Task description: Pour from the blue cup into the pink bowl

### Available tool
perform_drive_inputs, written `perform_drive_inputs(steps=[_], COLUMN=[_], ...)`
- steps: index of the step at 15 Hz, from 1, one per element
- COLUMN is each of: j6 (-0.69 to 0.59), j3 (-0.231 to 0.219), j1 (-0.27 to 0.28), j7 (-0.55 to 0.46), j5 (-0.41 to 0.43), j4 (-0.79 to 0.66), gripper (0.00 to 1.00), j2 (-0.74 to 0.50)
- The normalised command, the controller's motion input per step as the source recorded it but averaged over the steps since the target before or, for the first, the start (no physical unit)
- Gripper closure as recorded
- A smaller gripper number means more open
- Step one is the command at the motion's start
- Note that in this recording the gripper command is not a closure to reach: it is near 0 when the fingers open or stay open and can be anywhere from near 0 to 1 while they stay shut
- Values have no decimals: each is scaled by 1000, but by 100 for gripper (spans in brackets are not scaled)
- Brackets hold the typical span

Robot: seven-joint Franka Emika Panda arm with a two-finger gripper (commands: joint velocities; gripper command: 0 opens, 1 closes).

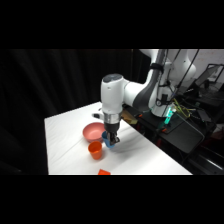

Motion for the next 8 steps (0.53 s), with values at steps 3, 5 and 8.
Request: perform_drive_inputs(steps=[3, 5, 8], j6=[64, 84, 106], j3=[-152, -90, -57], j1=[190, 119, 69], j7=[270, 176, 97], j5=[-111, -29, 41], j4=[51, 53, 46], gripper=[11, 11, 11], j2=[56, 66, 80])
